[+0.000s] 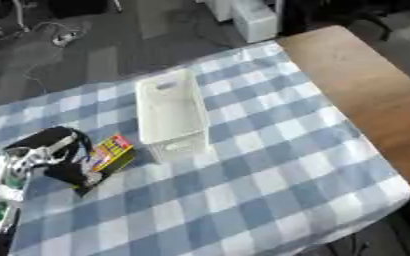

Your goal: Pick up objects on the table and place them in the box.

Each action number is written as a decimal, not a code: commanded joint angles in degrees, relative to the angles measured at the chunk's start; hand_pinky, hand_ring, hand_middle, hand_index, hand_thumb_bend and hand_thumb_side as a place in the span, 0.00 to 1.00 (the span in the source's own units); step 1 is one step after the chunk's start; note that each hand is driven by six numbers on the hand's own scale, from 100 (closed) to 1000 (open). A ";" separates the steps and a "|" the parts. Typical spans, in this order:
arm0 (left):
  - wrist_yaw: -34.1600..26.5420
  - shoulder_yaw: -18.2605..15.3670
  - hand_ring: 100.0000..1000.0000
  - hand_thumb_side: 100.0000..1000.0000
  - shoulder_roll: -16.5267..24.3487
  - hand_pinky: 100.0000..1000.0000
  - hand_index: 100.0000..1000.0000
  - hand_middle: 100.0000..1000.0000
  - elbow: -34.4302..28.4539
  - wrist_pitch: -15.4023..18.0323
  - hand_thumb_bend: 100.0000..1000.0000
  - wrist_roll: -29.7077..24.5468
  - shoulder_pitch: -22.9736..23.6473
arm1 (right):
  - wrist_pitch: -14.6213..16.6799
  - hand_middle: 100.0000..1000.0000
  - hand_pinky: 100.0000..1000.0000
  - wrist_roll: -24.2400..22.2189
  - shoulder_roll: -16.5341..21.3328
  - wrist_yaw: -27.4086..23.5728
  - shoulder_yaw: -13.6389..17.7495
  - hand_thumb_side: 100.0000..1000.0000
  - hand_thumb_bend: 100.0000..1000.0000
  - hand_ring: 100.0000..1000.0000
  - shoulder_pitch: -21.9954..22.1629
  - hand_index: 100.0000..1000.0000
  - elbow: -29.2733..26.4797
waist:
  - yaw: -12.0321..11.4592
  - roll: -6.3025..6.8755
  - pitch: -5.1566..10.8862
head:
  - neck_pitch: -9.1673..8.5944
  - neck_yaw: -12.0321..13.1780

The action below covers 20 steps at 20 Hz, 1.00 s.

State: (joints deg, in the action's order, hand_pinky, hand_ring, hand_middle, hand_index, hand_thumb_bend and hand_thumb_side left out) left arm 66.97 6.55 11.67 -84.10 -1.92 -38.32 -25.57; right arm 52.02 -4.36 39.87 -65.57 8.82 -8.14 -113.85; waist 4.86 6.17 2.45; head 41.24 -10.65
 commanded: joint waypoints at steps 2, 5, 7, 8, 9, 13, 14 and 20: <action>-0.01 -0.25 0.01 0.40 3.28 0.00 0.26 0.14 -2.99 0.72 0.26 0.39 -2.96 | -0.06 0.41 0.44 -0.06 1.99 -0.13 0.22 1.00 0.00 0.42 -0.49 0.55 -0.74 | 0.04 -0.33 0.63 | -0.42 -0.24; 0.04 0.10 0.01 0.41 4.84 0.00 0.26 0.14 -3.63 1.36 0.26 0.76 -4.42 | -0.06 0.41 0.44 -0.09 2.08 -0.19 0.14 1.00 0.00 0.42 -0.50 0.55 -0.74 | 0.09 -0.22 0.71 | -0.59 -0.17; 0.16 0.13 0.01 0.42 5.47 0.00 0.26 0.14 -3.88 1.59 0.25 1.25 -5.19 | -0.06 0.41 0.44 -0.11 2.13 -0.22 0.08 1.00 0.00 0.42 -0.52 0.55 -0.74 | 0.11 -0.15 0.74 | -0.83 -0.09; 0.16 0.10 0.00 0.42 5.58 0.00 0.26 0.14 -4.02 1.66 0.25 1.56 -5.53 | -0.06 0.41 0.44 -0.12 2.14 -0.23 0.06 1.00 0.00 0.42 -0.53 0.55 -0.74 | 0.13 -0.14 0.74 | -1.00 -0.06; 0.13 0.04 0.00 0.42 5.62 0.00 0.26 0.14 -4.18 1.70 0.25 2.02 -5.93 | -0.06 0.41 0.44 -0.16 2.13 -0.24 0.03 1.00 0.00 0.42 -0.55 0.55 -0.74 | 0.16 -0.13 0.74 | -1.20 -0.07; -0.48 0.11 0.00 0.45 6.05 0.00 0.26 0.14 -3.53 1.53 0.23 5.52 -7.84 | -0.13 0.41 0.44 -0.26 2.13 -0.29 -0.08 1.00 0.00 0.42 -0.63 0.55 -0.74 | 0.30 -0.06 0.75 | -1.77 0.40; -0.64 0.24 0.00 0.44 6.31 0.00 0.25 0.14 -2.83 1.60 0.23 6.93 -8.40 | -0.17 0.41 0.44 -0.30 2.15 -0.30 -0.12 1.00 0.00 0.42 -0.65 0.55 -0.74 | 0.35 -0.02 0.77 | -1.89 0.65; -2.25 1.61 0.00 0.44 7.80 0.00 0.24 0.14 4.39 2.70 0.25 16.89 -12.18 | -0.59 0.41 0.44 -0.41 2.15 -0.46 -0.32 1.00 0.00 0.42 -1.06 0.55 -0.74 | 0.78 0.23 0.74 | -2.31 1.84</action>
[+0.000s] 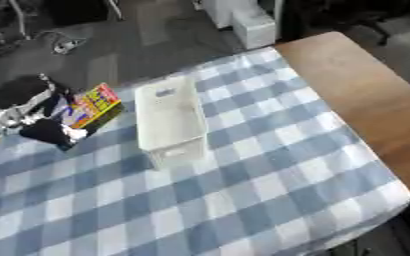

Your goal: Pick up objects on the table and place them in the box.

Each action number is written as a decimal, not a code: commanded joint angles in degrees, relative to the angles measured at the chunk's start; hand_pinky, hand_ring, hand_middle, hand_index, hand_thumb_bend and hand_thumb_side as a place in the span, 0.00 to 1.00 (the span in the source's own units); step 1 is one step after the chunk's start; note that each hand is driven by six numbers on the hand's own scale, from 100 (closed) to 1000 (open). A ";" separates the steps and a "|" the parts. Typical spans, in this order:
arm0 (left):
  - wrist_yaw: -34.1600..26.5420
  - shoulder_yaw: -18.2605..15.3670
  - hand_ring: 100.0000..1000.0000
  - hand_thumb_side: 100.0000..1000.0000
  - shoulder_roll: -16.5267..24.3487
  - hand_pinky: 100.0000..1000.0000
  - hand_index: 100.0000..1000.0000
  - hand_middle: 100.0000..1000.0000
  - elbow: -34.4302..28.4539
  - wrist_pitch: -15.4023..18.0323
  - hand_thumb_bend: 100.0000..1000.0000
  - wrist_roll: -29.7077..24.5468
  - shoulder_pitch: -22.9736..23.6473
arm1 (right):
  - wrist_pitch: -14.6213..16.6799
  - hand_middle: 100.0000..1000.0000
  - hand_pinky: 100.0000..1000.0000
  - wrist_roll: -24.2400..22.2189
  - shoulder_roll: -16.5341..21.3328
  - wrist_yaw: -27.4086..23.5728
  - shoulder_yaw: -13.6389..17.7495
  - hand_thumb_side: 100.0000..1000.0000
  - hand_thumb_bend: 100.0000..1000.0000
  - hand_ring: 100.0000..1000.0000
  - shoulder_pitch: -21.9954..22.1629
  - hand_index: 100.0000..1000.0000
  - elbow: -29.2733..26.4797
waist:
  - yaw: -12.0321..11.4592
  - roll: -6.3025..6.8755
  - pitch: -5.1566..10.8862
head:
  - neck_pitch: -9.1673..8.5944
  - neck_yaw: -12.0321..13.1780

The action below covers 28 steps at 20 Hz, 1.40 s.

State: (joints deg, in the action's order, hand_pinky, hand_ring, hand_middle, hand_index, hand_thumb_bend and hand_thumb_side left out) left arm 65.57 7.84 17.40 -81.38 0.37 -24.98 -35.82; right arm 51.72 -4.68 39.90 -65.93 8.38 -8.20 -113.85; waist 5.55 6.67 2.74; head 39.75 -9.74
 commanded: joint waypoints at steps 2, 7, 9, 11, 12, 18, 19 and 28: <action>-1.31 0.87 0.00 0.44 2.37 0.00 0.24 0.14 3.70 1.07 0.25 6.42 -3.07 | -0.48 0.41 0.44 -0.06 2.11 -0.14 0.07 1.00 0.00 0.42 -1.17 0.55 -0.74 | 0.23 -0.19 0.46 | -0.93 1.19; -2.30 2.44 0.00 0.44 2.52 0.00 0.24 0.14 8.21 3.94 0.26 11.49 -5.64 | -0.94 0.41 0.44 0.23 2.31 -0.44 -0.03 1.00 0.00 0.42 -1.81 0.55 -0.74 | 0.70 0.07 0.53 | -1.33 1.94; -2.28 2.91 0.00 0.45 2.29 0.00 0.23 0.14 9.83 5.05 0.26 12.71 -6.34 | -1.10 0.41 0.44 0.36 2.38 -0.62 -0.04 1.00 0.00 0.42 -2.11 0.55 -0.74 | 0.93 0.16 0.52 | -1.52 2.25; -2.02 3.11 0.01 0.44 1.88 0.00 0.23 0.14 11.38 5.92 0.26 13.94 -7.00 | -1.28 0.41 0.44 0.53 2.44 -0.77 0.00 1.00 0.00 0.42 -2.38 0.55 -0.74 | 1.12 0.24 0.50 | -1.65 2.49; -1.80 3.15 0.01 0.44 1.66 0.00 0.23 0.14 12.13 6.30 0.26 14.54 -7.29 | -1.37 0.41 0.44 0.60 2.46 -0.82 0.00 1.00 0.00 0.42 -2.52 0.55 -0.74 | 1.22 0.27 0.48 | -1.71 2.59; -1.46 3.03 0.00 0.44 0.18 0.00 0.23 0.14 16.22 8.26 0.27 18.84 -8.99 | -1.80 0.41 0.44 0.89 2.52 -1.07 0.00 1.00 0.00 0.42 -3.18 0.55 -0.74 | 1.72 0.41 0.36 | -1.94 2.79; -1.48 3.03 0.00 0.44 -0.07 0.00 0.23 0.14 16.83 8.67 0.28 19.74 -9.39 | -1.84 0.41 0.44 0.93 2.54 -1.10 -0.01 1.00 0.00 0.42 -3.26 0.55 -0.74 | 1.80 0.42 0.37 | -1.96 2.80; 4.64 4.53 0.05 0.45 1.16 0.00 0.19 0.14 23.21 12.52 0.26 27.48 -13.50 | -2.28 0.41 0.44 1.57 2.80 -1.59 0.09 1.00 0.00 0.42 -4.00 0.55 -0.74 | 2.40 0.64 0.55 | -2.40 2.86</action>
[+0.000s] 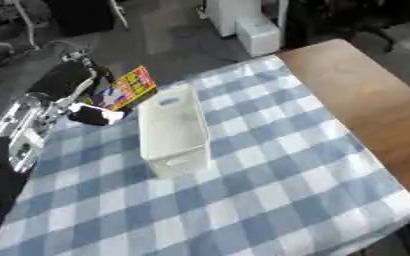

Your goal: Pick up objects on the table and place them in the box.

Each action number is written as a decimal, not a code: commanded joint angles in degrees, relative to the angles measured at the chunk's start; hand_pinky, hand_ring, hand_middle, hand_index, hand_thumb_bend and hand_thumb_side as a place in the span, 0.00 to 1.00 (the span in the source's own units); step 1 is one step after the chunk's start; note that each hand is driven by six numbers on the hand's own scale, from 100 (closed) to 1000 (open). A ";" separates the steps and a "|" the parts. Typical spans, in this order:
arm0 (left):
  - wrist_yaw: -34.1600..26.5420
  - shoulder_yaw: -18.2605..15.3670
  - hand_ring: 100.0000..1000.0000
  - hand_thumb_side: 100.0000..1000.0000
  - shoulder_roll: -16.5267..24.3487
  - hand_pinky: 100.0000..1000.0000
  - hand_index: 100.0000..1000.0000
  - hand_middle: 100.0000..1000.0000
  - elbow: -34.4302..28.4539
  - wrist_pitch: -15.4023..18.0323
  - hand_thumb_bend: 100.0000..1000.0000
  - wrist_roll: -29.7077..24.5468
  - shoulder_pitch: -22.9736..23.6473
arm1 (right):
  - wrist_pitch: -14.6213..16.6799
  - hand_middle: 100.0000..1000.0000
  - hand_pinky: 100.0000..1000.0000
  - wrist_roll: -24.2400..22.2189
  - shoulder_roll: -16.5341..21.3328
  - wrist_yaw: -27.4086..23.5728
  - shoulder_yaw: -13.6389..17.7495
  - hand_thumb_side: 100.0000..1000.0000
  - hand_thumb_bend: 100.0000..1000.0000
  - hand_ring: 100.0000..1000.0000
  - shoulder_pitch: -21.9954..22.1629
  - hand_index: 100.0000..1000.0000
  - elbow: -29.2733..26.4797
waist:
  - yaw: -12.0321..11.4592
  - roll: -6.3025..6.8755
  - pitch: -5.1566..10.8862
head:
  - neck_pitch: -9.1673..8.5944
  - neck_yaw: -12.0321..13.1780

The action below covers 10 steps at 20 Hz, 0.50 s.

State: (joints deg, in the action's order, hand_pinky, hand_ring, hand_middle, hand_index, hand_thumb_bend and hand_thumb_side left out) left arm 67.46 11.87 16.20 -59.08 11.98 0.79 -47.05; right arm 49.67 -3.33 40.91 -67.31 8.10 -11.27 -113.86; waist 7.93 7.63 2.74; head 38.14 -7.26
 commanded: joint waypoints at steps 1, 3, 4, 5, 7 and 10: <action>4.48 1.03 0.07 0.46 3.02 0.00 0.18 0.14 1.68 1.61 0.25 2.52 -3.01 | -0.33 0.41 0.44 0.33 1.85 -0.24 0.37 1.00 0.00 0.42 -1.02 0.55 -0.74 | 0.08 -0.24 0.58 | -0.85 0.37; 8.10 1.90 0.09 0.46 4.14 0.00 0.17 0.14 3.38 3.06 0.25 4.54 -4.39 | -0.52 0.41 0.44 0.54 1.93 -0.27 0.39 1.00 0.00 0.42 -1.20 0.55 -0.74 | 0.19 -0.11 0.62 | -0.91 0.37; 9.89 2.19 0.09 0.46 4.54 0.00 0.17 0.14 4.35 3.77 0.25 5.68 -5.01 | -0.61 0.41 0.44 0.65 1.97 -0.30 0.40 1.00 0.00 0.42 -1.31 0.55 -0.74 | 0.24 -0.06 0.64 | -0.94 0.40; 11.61 2.32 0.10 0.46 4.78 0.00 0.16 0.14 5.32 4.33 0.24 6.87 -5.52 | -0.68 0.41 0.44 0.79 2.01 -0.31 0.42 1.00 0.00 0.42 -1.42 0.55 -0.74 | 0.31 0.00 0.67 | -0.97 0.43; 14.66 2.19 0.11 0.46 4.86 0.00 0.16 0.14 7.00 4.88 0.24 9.19 -6.20 | -0.89 0.41 0.44 1.10 2.06 -0.39 0.45 1.00 0.00 0.42 -1.69 0.55 -0.74 | 0.45 0.07 0.70 | -1.07 0.47; 19.55 2.00 0.13 0.47 5.00 0.00 0.15 0.15 9.62 5.44 0.24 13.01 -6.90 | -1.22 0.41 0.44 1.52 2.11 -0.52 0.48 1.00 0.00 0.42 -2.09 0.55 -0.74 | 0.72 0.18 0.78 | -1.23 0.69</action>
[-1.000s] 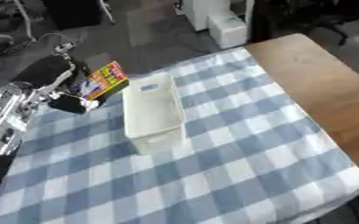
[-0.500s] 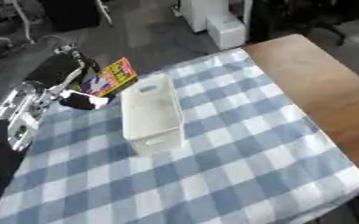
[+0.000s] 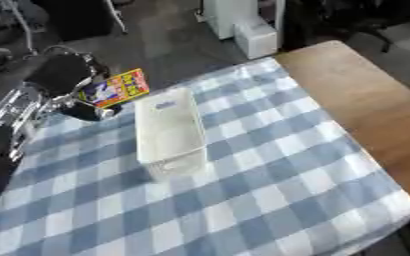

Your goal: Pick up objects on the table and place them in the box.

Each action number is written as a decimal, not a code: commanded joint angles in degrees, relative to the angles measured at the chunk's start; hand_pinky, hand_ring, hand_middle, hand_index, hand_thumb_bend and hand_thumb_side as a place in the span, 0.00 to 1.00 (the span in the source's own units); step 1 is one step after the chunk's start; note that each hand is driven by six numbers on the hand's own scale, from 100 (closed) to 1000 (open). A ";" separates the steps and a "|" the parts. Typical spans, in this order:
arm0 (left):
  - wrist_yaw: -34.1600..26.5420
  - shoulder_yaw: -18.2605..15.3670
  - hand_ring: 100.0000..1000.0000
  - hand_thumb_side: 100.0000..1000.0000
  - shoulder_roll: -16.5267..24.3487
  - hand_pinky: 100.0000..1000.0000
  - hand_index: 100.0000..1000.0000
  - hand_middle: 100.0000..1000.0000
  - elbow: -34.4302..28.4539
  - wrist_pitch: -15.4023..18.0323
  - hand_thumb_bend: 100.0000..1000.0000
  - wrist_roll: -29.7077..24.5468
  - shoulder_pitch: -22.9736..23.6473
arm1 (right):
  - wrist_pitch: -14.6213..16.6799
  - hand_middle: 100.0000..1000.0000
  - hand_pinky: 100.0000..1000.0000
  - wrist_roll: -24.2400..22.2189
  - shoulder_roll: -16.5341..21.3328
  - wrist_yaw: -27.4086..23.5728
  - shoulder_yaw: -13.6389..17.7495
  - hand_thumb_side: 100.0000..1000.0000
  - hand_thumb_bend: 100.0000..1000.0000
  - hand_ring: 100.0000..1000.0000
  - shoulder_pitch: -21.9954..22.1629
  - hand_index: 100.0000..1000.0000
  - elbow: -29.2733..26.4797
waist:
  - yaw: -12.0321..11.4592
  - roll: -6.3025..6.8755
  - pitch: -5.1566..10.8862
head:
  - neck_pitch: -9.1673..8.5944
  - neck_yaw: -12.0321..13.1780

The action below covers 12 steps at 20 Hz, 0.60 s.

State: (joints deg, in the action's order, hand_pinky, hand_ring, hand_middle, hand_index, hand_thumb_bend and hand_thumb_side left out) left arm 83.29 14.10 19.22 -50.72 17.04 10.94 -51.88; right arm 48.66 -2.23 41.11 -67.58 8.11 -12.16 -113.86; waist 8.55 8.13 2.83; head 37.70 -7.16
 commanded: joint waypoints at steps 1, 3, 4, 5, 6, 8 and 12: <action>5.37 -0.38 0.13 0.47 1.88 0.00 0.15 0.15 2.20 0.48 0.23 4.23 -2.21 | -0.33 0.41 0.44 0.58 1.92 -0.29 0.49 1.00 0.00 0.42 -1.34 0.55 -0.74 | 0.20 -0.30 0.71 | -0.89 0.65; 8.51 -0.79 0.14 0.48 1.55 0.01 0.15 0.15 4.05 0.68 0.23 7.13 -2.46 | -0.57 0.41 0.44 0.89 1.93 -0.36 0.54 1.00 0.00 0.42 -1.61 0.55 -0.74 | 0.42 -0.25 0.74 | -1.03 0.70; 10.15 -0.96 0.14 0.48 1.39 0.00 0.15 0.15 4.96 0.81 0.23 8.58 -2.62 | -0.68 0.41 0.44 1.06 1.93 -0.41 0.57 1.00 0.00 0.42 -1.78 0.55 -0.74 | 0.53 -0.23 0.75 | -1.09 0.73; 11.82 -1.16 0.15 0.48 1.25 0.04 0.14 0.15 5.83 0.82 0.22 9.88 -2.79 | -0.79 0.41 0.44 1.21 1.94 -0.44 0.59 1.00 0.00 0.42 -1.92 0.55 -0.74 | 0.63 -0.20 0.75 | -1.13 0.77; 13.73 -1.34 0.16 0.48 1.09 0.04 0.14 0.15 6.59 0.63 0.22 10.96 -2.99 | -0.94 0.41 0.44 1.38 1.95 -0.50 0.58 1.00 0.00 0.42 -2.10 0.55 -0.74 | 0.75 -0.17 0.75 | -1.18 0.83; 17.07 -1.73 0.16 0.49 0.65 0.06 0.14 0.15 7.91 0.37 0.22 12.90 -3.32 | -1.27 0.41 0.44 1.65 1.97 -0.62 0.54 1.00 0.00 0.42 -2.48 0.55 -0.74 | 0.99 -0.10 0.76 | -1.26 0.93; 21.66 -2.38 0.17 0.49 -0.09 0.08 0.14 0.15 10.44 0.61 0.22 16.31 -3.92 | -2.04 0.41 0.44 2.42 2.02 -1.04 0.55 1.00 0.00 0.42 -3.49 0.55 -0.74 | 1.64 0.15 0.82 | -1.55 1.19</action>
State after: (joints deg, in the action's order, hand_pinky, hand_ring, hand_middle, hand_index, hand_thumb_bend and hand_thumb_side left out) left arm 103.42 12.56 18.36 -40.37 17.72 26.07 -54.07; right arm 46.92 -0.04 41.38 -68.47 8.14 -14.77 -113.86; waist 10.25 8.78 3.07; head 37.11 -6.71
